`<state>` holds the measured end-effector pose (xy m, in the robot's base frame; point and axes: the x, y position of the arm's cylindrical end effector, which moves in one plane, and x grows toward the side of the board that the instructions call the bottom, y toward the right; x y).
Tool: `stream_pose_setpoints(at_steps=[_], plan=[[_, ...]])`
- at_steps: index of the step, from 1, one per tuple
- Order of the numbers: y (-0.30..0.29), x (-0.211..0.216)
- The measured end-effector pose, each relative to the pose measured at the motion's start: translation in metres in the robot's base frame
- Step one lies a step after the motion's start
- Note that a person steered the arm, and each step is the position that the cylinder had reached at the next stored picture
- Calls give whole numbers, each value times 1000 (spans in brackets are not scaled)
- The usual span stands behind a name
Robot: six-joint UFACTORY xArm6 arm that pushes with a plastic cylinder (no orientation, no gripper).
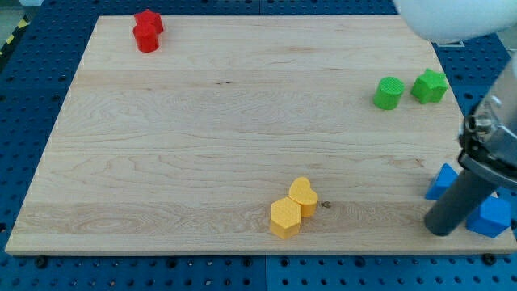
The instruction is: Move the blue triangle up a bit
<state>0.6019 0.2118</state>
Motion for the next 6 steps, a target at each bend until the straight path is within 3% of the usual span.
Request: stream_pose_setpoints(at_steps=[2,5,6], plan=[[0,-1],[0,-67],[0,-69]])
